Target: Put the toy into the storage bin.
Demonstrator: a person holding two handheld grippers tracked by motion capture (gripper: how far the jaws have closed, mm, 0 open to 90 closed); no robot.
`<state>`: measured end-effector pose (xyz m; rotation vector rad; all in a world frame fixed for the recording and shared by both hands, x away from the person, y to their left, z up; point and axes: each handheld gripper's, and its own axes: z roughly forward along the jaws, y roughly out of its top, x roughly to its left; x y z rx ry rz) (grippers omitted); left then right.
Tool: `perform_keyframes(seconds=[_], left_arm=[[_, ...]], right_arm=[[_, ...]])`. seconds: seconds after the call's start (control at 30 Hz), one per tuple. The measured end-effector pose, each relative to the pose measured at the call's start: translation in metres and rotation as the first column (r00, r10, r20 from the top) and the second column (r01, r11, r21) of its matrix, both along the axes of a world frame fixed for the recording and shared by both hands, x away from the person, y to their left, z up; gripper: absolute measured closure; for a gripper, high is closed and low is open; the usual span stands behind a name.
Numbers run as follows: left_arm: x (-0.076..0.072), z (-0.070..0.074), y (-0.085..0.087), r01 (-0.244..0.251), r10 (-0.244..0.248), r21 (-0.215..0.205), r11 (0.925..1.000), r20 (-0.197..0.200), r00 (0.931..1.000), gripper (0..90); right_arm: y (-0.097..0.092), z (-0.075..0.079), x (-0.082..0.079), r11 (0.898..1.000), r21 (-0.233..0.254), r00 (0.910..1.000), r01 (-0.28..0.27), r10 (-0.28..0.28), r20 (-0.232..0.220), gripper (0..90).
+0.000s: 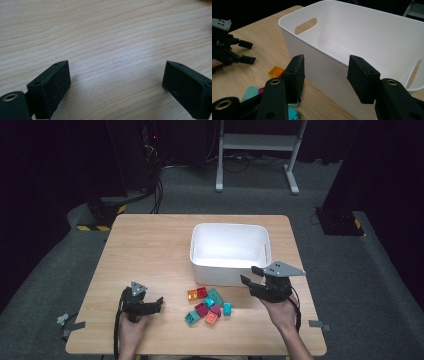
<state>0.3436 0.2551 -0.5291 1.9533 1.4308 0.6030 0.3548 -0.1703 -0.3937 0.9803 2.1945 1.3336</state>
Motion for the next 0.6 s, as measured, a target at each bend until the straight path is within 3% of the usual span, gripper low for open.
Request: perform_keyframes(seconds=[0.13,0.6], left_arm=[[0.0,0.0,0.0,0.0,0.0,0.0,1.0,0.0,1.0,8.1],[0.0,0.0,0.0,0.0,0.0,0.0,1.0,0.0,1.0,8.1]], right_arm=[[0.002,-0.009,-0.011,0.999,-0.031,0.9996,0.008,-0.008,0.029,48.5],[0.009,-0.041,-0.015,1.0,-0.014,0.9991,-0.012,0.011,-0.04,48.4]])
